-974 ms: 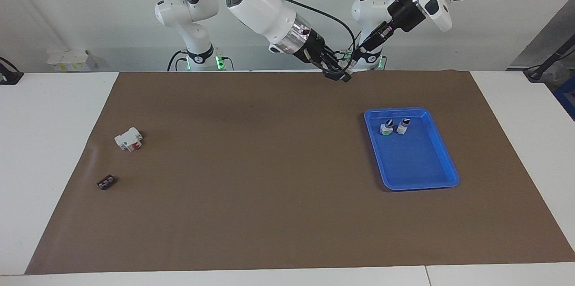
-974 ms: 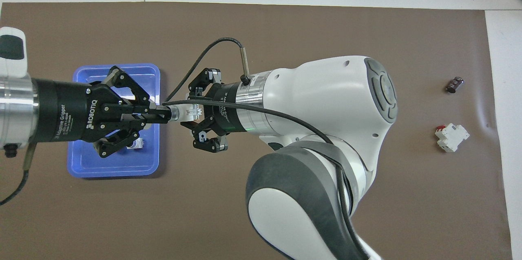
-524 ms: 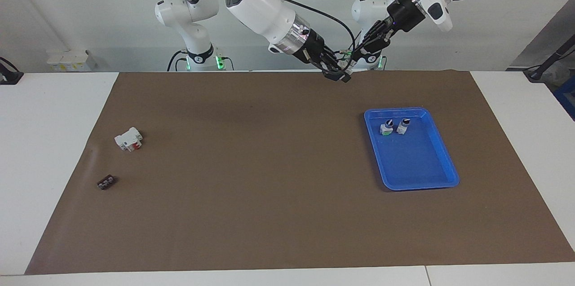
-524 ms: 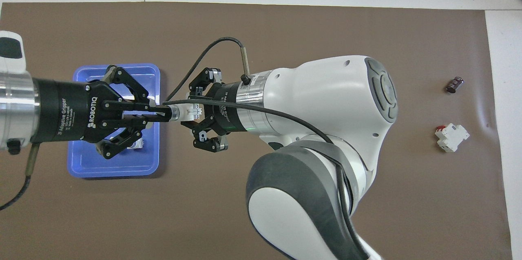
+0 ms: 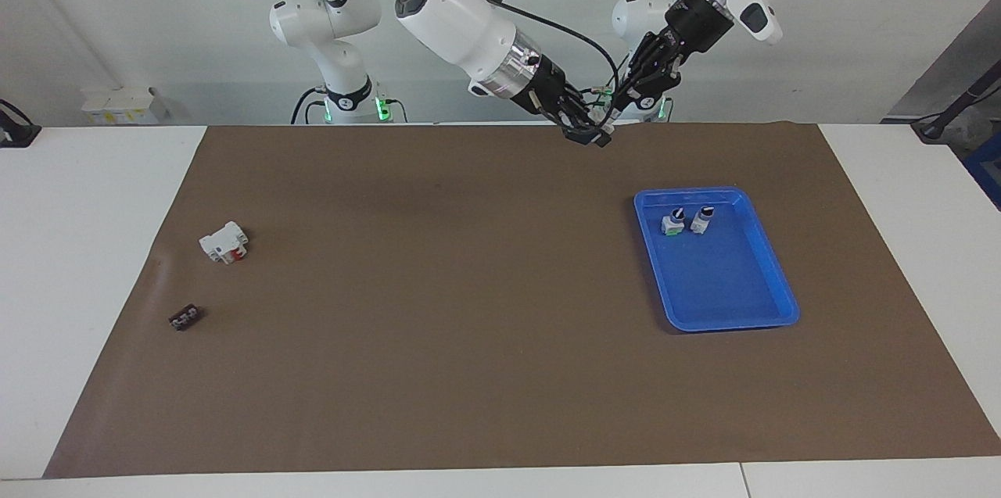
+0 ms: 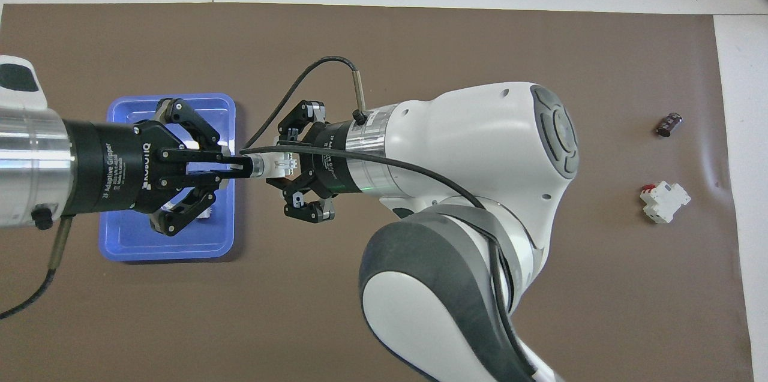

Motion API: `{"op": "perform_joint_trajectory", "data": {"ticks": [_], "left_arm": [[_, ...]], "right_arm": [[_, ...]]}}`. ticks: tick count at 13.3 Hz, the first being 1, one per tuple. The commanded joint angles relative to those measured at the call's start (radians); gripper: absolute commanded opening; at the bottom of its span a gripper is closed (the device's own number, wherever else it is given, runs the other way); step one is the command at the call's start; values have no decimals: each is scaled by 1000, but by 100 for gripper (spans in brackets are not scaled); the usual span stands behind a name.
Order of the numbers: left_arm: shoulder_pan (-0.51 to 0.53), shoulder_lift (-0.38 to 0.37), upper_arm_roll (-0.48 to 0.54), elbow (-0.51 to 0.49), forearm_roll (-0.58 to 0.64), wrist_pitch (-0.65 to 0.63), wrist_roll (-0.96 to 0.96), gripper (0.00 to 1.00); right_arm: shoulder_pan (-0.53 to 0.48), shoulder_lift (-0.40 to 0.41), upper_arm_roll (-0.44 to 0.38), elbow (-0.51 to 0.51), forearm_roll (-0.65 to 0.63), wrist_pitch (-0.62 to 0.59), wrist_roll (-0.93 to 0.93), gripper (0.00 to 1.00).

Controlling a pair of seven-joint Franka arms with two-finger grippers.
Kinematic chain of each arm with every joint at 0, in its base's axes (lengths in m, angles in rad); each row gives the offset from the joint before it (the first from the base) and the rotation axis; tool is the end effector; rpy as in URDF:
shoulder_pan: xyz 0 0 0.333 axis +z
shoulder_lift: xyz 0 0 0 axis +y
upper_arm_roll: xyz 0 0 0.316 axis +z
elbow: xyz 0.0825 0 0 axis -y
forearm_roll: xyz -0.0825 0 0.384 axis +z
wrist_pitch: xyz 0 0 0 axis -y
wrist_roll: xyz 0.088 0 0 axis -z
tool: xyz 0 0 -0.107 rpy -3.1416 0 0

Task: Turn and place switch with both arms
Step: 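Open the right gripper and withdraw it while the left gripper holds the switch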

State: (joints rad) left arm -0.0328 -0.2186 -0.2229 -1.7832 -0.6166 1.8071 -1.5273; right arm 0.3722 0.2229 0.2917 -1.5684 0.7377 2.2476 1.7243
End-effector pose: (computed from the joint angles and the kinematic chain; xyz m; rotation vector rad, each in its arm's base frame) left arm 0.4764 -0.1886 0.6715 2.0163 1.6069 -0.3912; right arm 0.5272 0.4112 0.5762 -1.8075 1.5598 0.6577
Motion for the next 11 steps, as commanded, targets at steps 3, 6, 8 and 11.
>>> {"op": "perform_joint_trajectory", "data": {"ticks": [3,6,8,11], "left_arm": [[5,-25,-4,-39,15,6,-30,0],[11,-25,-4,-47,40,8,-28,0],[27,-25,-3,-59,54,33,-30,0],[37,-27,-4,-135,112,173,-63,0]], "right_arm": [[-3,6,10,11,-23,29,12,9],[1,-5,10,11,-73,26,12,100],[-4,-20,12,7,-87,4,-27,100],[-27,-49,9,2,-92,-75,-162,100]]}}
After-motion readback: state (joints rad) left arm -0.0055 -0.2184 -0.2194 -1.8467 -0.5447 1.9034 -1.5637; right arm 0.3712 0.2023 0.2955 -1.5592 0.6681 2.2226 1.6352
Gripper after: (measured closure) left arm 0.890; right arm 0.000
